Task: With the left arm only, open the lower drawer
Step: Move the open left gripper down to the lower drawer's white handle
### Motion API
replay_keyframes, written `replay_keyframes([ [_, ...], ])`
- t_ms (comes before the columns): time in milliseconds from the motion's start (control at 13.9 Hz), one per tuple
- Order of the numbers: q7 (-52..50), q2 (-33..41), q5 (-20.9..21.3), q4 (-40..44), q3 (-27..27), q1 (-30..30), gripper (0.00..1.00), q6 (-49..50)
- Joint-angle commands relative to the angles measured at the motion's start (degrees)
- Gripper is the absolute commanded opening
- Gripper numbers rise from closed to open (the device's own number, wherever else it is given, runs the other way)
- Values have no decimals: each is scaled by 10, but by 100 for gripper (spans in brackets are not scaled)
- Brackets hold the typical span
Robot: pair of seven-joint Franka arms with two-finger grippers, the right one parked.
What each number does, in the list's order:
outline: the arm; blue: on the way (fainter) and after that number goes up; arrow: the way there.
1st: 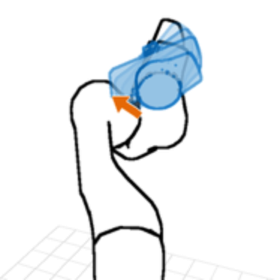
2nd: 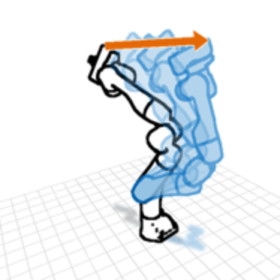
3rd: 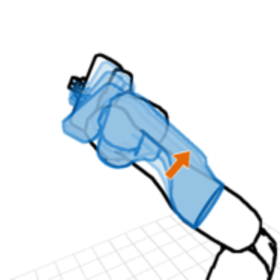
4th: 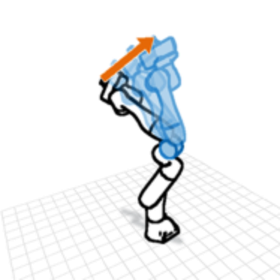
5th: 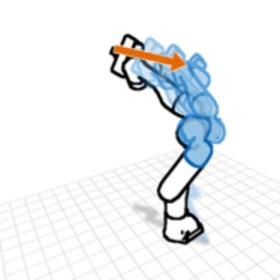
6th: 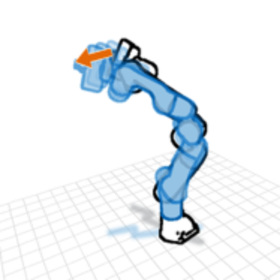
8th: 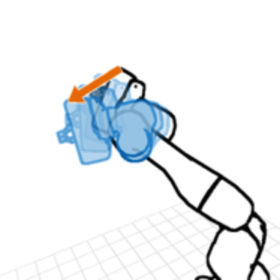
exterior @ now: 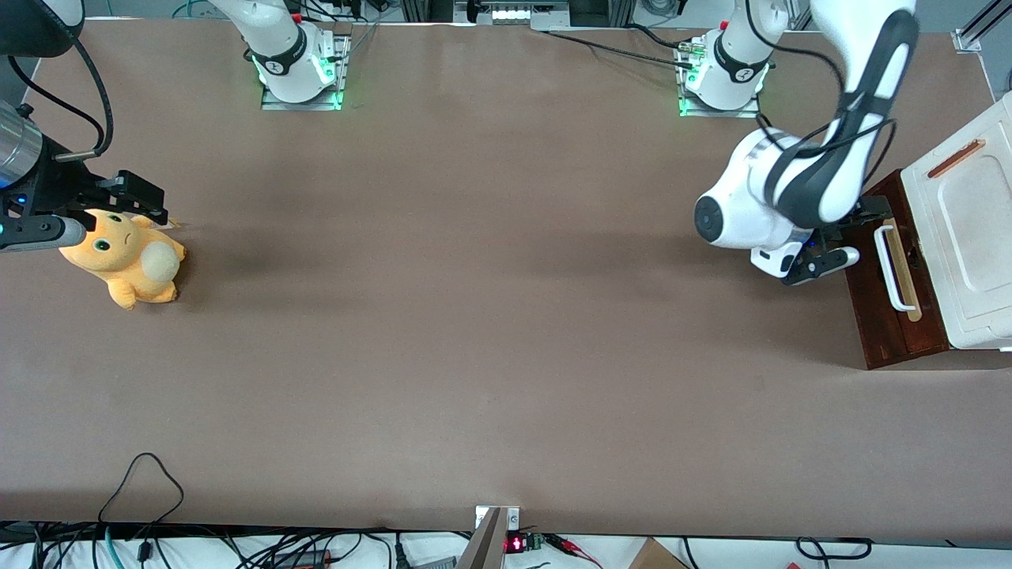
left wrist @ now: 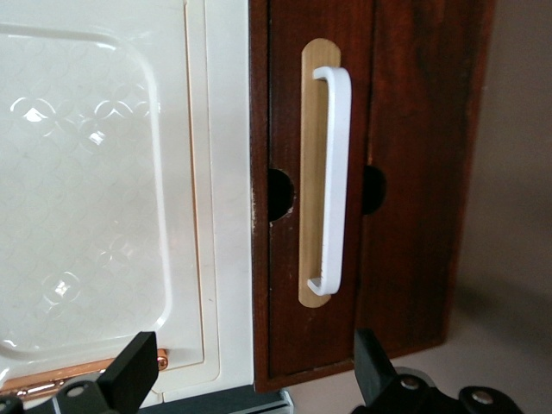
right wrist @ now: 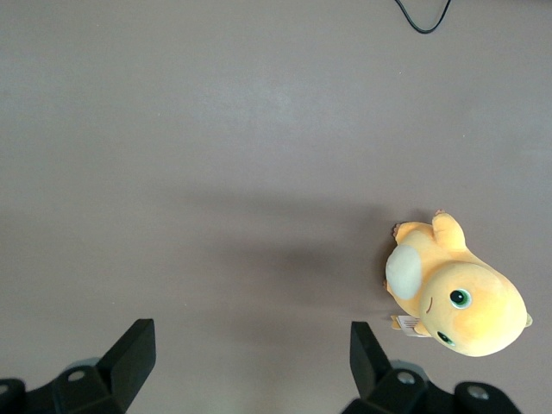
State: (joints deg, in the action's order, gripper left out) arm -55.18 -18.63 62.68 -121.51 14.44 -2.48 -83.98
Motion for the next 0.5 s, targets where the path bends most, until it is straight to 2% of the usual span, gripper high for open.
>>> replay_keyframes([
  [0,-43,-56,55,10,0,-6,100,35],
  [216,-94,-130,124,20,0,-4,100,75],
  [431,-53,-130,198,21,-1,26,100,46],
])
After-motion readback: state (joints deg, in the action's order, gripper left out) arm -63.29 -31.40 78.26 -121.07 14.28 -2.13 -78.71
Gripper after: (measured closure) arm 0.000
